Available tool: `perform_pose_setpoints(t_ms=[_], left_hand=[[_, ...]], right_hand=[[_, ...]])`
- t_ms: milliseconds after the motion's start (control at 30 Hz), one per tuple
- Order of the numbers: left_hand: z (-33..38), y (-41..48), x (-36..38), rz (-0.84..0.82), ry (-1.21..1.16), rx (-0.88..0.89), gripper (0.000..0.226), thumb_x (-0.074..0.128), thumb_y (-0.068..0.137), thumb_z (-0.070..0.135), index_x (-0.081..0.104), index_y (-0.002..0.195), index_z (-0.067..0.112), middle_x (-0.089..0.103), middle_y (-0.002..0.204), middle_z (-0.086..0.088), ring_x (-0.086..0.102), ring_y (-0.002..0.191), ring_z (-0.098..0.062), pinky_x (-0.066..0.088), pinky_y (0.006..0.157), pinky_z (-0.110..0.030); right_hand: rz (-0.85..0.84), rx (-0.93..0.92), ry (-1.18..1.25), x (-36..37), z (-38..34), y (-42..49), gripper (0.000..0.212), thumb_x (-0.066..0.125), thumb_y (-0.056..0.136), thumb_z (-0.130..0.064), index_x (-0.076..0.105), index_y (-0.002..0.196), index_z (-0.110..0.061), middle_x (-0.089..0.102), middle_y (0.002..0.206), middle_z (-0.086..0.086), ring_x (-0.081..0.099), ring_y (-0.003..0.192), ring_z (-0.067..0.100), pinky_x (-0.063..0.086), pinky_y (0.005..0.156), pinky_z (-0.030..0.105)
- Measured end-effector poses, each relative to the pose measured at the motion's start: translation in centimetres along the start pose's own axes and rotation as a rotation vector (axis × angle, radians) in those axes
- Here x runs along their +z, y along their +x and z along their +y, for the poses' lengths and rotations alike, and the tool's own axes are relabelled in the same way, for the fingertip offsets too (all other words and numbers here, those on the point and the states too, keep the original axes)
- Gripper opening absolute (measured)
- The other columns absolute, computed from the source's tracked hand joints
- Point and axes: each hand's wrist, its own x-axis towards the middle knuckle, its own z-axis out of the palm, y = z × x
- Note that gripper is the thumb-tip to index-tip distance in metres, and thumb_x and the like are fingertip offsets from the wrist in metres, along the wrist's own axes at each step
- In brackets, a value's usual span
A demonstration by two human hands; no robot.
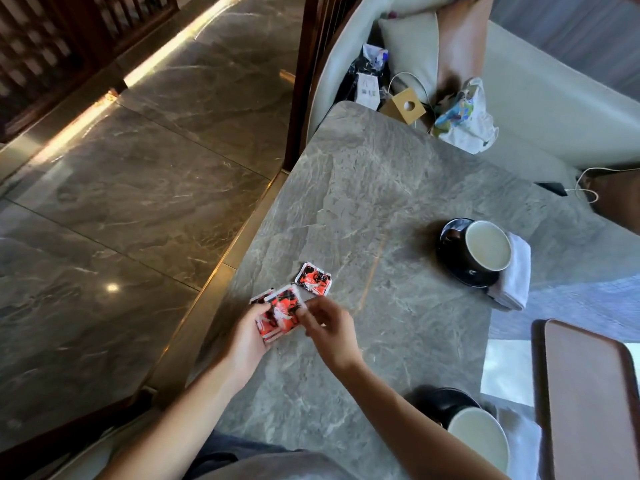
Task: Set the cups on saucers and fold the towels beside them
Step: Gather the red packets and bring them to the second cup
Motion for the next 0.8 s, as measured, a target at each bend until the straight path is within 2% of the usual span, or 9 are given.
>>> perform_pose_setpoints(t_ms=[100, 200, 300, 367, 433, 533, 633, 733, 800], left_hand=[[-0.2, -0.2, 0.6, 0.009, 0.095, 0.079, 0.016, 0.047, 0.092, 0.011, 0.060, 0.101, 0.009, 0.072, 0.078, -0.006, 0.069, 0.062, -0.009, 0.054, 0.055, -0.020], [0.7, 0.1, 0.6, 0.073, 0.087, 0.138, 0.023, 0.042, 0.093, 0.002, 0.054, 0.112, 0.006, 0.067, 0.089, -0.011, 0.069, 0.062, -0.009, 0.055, 0.053, -0.022], [1.2, 0.1, 0.3, 0.061, 0.082, 0.120, 0.029, 0.038, 0.094, 0.001, 0.052, 0.118, 0.006, 0.075, 0.079, -0.001, 0.071, 0.064, -0.008, 0.055, 0.052, -0.019], [0.9, 0.1, 0.2, 0.055, 0.091, 0.096, 0.029, 0.036, 0.094, 0.002, 0.052, 0.117, 0.008, 0.076, 0.070, 0.004, 0.071, 0.063, -0.008, 0.055, 0.056, -0.021], [0.4, 0.0, 0.1, 0.079, 0.093, 0.076, 0.027, 0.036, 0.094, 0.002, 0.051, 0.115, 0.010, 0.075, 0.068, 0.001, 0.071, 0.062, -0.009, 0.053, 0.064, -0.025], [0.3, -0.1, 0.3, 0.121, 0.077, 0.083, 0.027, 0.036, 0.091, -0.003, 0.052, 0.098, 0.016, 0.069, 0.082, -0.007, 0.072, 0.061, -0.012, 0.056, 0.057, -0.025], [0.5, -0.1, 0.2, 0.195, 0.140, 0.109, 0.034, 0.037, 0.088, -0.008, 0.051, 0.089, 0.023, 0.063, 0.090, -0.009, 0.067, 0.073, -0.018, 0.055, 0.053, -0.027], [0.5, -0.2, 0.0, 0.242, 0.168, 0.109, 0.034, 0.038, 0.087, -0.009, 0.053, 0.089, 0.022, 0.060, 0.086, -0.006, 0.058, 0.075, -0.017, 0.049, 0.062, -0.031], [0.3, -0.5, 0.2, 0.227, 0.107, 0.068, 0.027, 0.038, 0.088, -0.002, 0.055, 0.094, 0.019, 0.063, 0.078, -0.005, 0.059, 0.070, -0.016, 0.050, 0.057, -0.027]], right_hand=[[-0.115, 0.020, -0.062, 1.1, -0.8, 0.7, 0.016, 0.069, 0.083, -0.021, 0.060, 0.071, -0.026, 0.059, 0.057, -0.011, 0.052, 0.053, 0.001, 0.044, 0.056, 0.026], [0.028, 0.005, -0.140, 0.5, -1.2, 2.6, 0.008, 0.065, 0.086, -0.029, 0.062, 0.080, -0.024, 0.057, 0.063, -0.009, 0.050, 0.056, -0.001, 0.040, 0.058, 0.024], [0.192, 0.008, -0.248, -1.2, -1.2, 5.2, 0.022, 0.065, 0.086, -0.025, 0.062, 0.107, -0.019, 0.057, 0.101, 0.002, 0.059, 0.088, 0.016, 0.049, 0.077, 0.031], [0.103, 0.015, -0.511, -2.1, -0.7, 6.3, 0.044, 0.065, 0.085, -0.026, 0.053, 0.127, -0.025, 0.046, 0.126, 0.004, 0.048, 0.112, 0.020, 0.048, 0.089, 0.036], [0.008, 0.018, -0.753, -2.4, -0.2, 6.5, 0.052, 0.065, 0.084, -0.030, 0.046, 0.132, -0.034, 0.038, 0.135, 0.000, 0.039, 0.120, 0.022, 0.048, 0.088, 0.037], [0.031, 0.063, -0.679, -2.1, 0.8, 5.6, 0.036, 0.066, 0.081, -0.034, 0.054, 0.115, -0.033, 0.049, 0.121, -0.003, 0.048, 0.111, 0.019, 0.046, 0.072, 0.032], [0.048, 0.095, -0.614, -1.8, 1.4, 4.6, 0.013, 0.065, 0.081, -0.037, 0.061, 0.089, -0.028, 0.064, 0.088, 0.001, 0.057, 0.083, 0.020, 0.034, 0.060, 0.027], [0.106, 0.129, -0.203, -1.9, 1.1, 3.2, 0.029, 0.070, 0.082, -0.029, 0.052, 0.061, -0.021, 0.055, 0.055, -0.005, 0.047, 0.052, 0.011, 0.032, 0.052, 0.028], [0.035, 0.103, 0.054, -1.3, 0.3, 2.0, 0.022, 0.072, 0.082, -0.021, 0.059, 0.065, -0.016, 0.060, 0.053, -0.007, 0.050, 0.048, 0.005, 0.038, 0.050, 0.023]])
